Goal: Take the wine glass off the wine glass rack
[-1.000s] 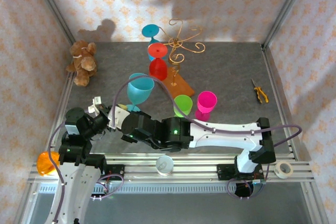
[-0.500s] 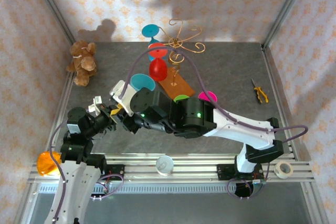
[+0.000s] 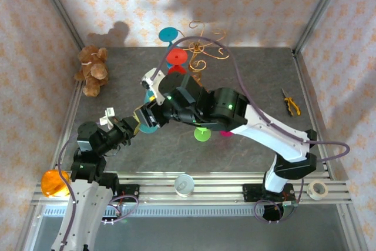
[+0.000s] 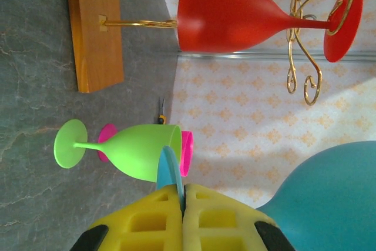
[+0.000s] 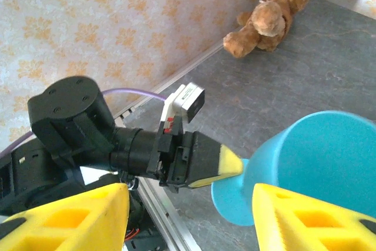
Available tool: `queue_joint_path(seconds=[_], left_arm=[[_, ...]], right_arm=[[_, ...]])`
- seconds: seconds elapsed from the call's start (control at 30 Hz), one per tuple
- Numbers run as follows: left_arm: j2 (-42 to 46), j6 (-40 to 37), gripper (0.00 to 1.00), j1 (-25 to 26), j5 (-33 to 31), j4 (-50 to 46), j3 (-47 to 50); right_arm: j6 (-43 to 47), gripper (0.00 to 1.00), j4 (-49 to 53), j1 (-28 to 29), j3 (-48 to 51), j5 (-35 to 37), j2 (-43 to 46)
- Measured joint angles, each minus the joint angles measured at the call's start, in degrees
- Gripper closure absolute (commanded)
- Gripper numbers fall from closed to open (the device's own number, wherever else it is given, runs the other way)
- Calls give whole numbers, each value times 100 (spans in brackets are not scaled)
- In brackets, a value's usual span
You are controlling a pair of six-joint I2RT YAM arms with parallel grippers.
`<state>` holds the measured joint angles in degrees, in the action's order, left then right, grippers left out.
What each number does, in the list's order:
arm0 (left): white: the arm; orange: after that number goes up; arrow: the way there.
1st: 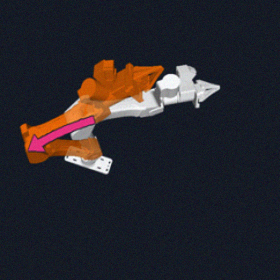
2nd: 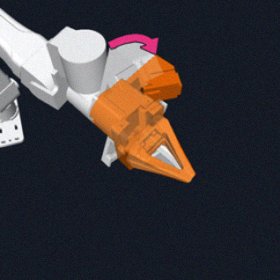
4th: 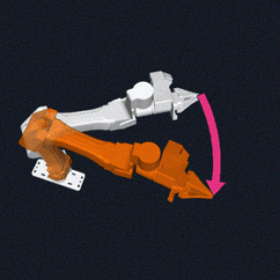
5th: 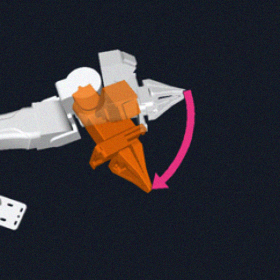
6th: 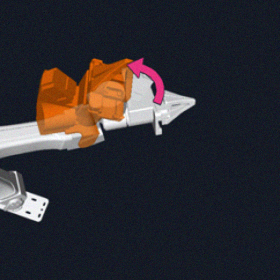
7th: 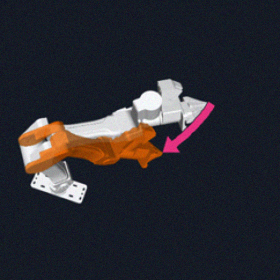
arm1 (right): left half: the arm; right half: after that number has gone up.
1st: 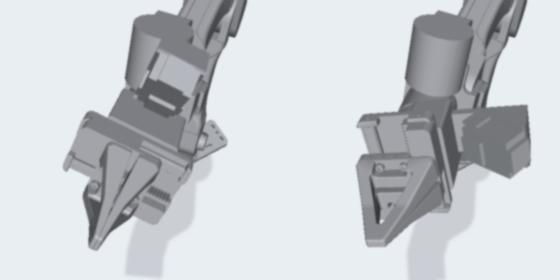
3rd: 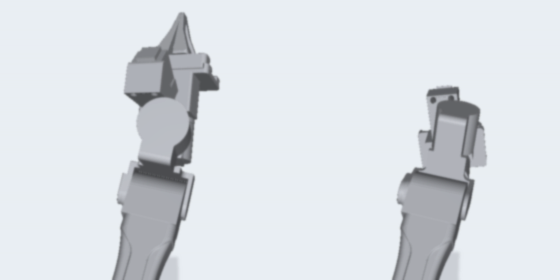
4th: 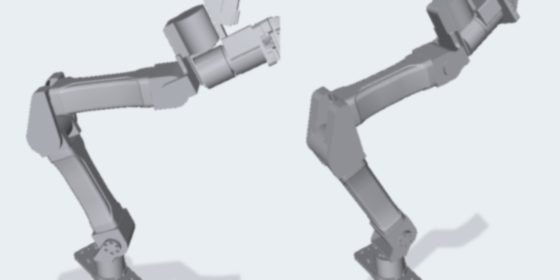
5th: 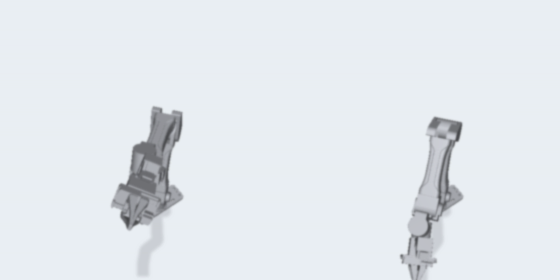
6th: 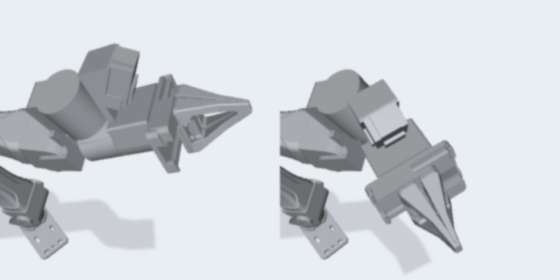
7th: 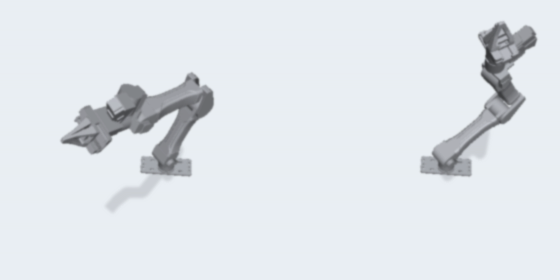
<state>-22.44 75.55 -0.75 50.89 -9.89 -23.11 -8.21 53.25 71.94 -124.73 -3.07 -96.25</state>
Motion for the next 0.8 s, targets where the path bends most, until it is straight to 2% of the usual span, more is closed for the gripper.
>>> queue_joint_path(seconds=[0.17,0.37,0.73,0.8], left_arm=[[37,4,100,0,0,96,37],[72,4,100,0,-13,157,37],[81,4,100,0,-39,162,37],[107,4,100,0,-39,162,42]], right_arm=[[-24,40,129,-415,-133,-203,0],[-13,41,409,-621,-387,-490,-94],[166,43,791,-691,-754,-894,-857],[205,47,874,-704,-811,-960,-979]])
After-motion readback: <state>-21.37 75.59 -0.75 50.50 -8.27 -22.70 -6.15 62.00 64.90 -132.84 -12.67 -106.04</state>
